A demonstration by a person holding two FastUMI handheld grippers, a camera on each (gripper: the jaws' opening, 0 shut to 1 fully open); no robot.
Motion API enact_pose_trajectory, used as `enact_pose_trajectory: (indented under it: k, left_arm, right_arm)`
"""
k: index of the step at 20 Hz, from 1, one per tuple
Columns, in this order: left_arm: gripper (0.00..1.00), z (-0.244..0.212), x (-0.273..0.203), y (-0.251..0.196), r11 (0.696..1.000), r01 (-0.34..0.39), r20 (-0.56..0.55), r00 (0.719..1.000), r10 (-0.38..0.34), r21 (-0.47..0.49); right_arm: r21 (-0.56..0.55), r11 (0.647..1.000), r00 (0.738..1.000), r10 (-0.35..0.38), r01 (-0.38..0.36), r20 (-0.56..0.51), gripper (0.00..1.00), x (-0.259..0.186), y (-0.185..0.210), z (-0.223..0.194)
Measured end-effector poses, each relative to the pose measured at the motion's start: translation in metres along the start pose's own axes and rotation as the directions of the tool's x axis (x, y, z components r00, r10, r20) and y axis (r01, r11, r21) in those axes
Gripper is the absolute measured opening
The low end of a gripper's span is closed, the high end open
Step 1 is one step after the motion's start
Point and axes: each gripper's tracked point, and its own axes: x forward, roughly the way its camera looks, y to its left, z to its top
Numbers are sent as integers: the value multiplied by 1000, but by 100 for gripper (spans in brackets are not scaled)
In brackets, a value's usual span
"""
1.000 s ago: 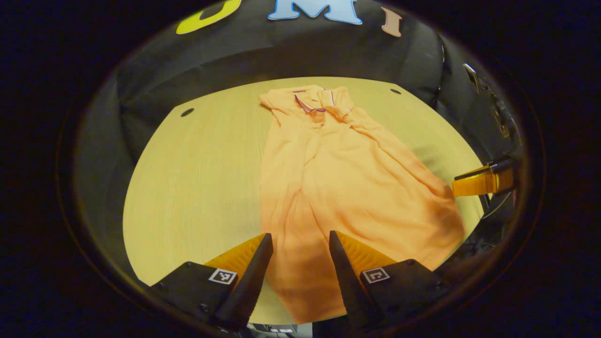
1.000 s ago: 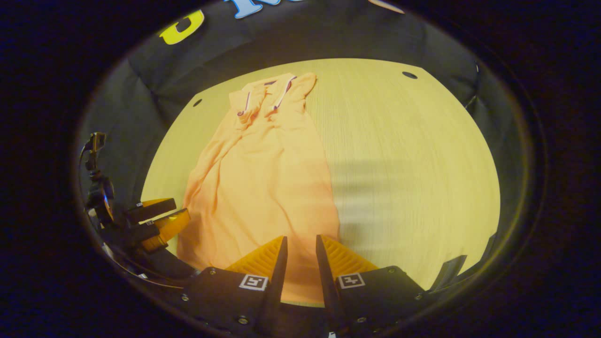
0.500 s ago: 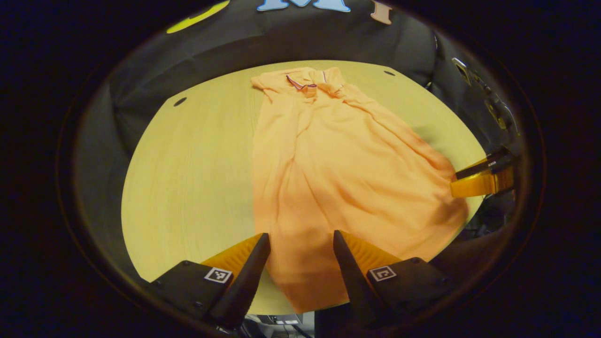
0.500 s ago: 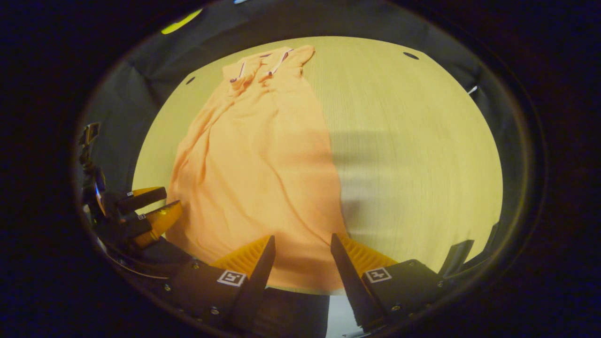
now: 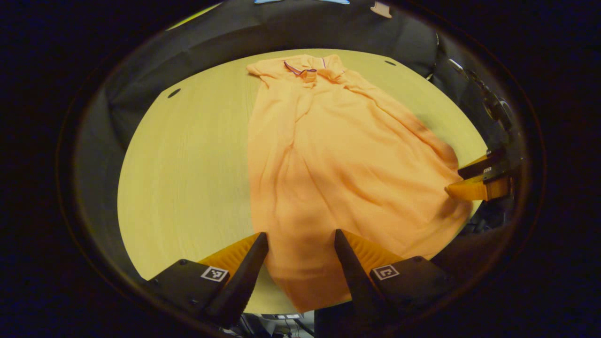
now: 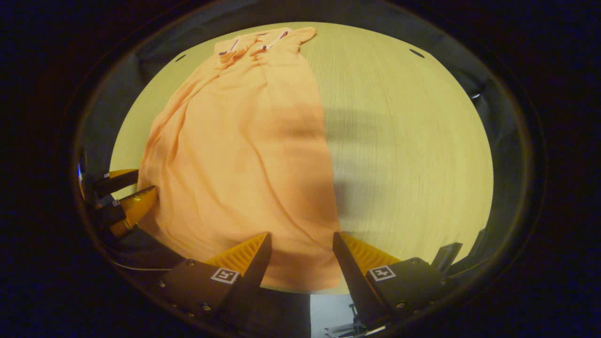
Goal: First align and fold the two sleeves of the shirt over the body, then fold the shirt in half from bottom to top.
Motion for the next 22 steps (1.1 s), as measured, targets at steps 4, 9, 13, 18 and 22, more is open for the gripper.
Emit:
enact_pose_trajectory:
  k: [4, 9, 13, 18, 22]
  left_arm:
    - [96, 1, 1, -1, 1000, 3, -27, 1000, -2, 9]
    - [96, 7, 4, -3, 1000, 9, -50, 999, -8, 23]
    - [92, 16, 8, -8, 999, 21, -48, 999, -19, 42]
    - [58, 28, 12, -11, 999, 45, -36, 998, -44, 27]
    - [14, 34, 10, -7, 995, 82, -20, 996, -84, -58]
  right_arm:
    - [-58, 998, 998, -42, 39, -49, 83, 2, 1, -1]
    - [-15, 999, 991, -52, 50, -125, 84, 2, 2, 0]
    - [-18, 998, 989, -56, 54, -138, 88, 2, 3, 0]
    - [-23, 998, 988, -55, 52, -147, 83, 3, 5, 3]
    - [-26, 998, 989, -61, 58, -134, 14, 3, 7, 8]
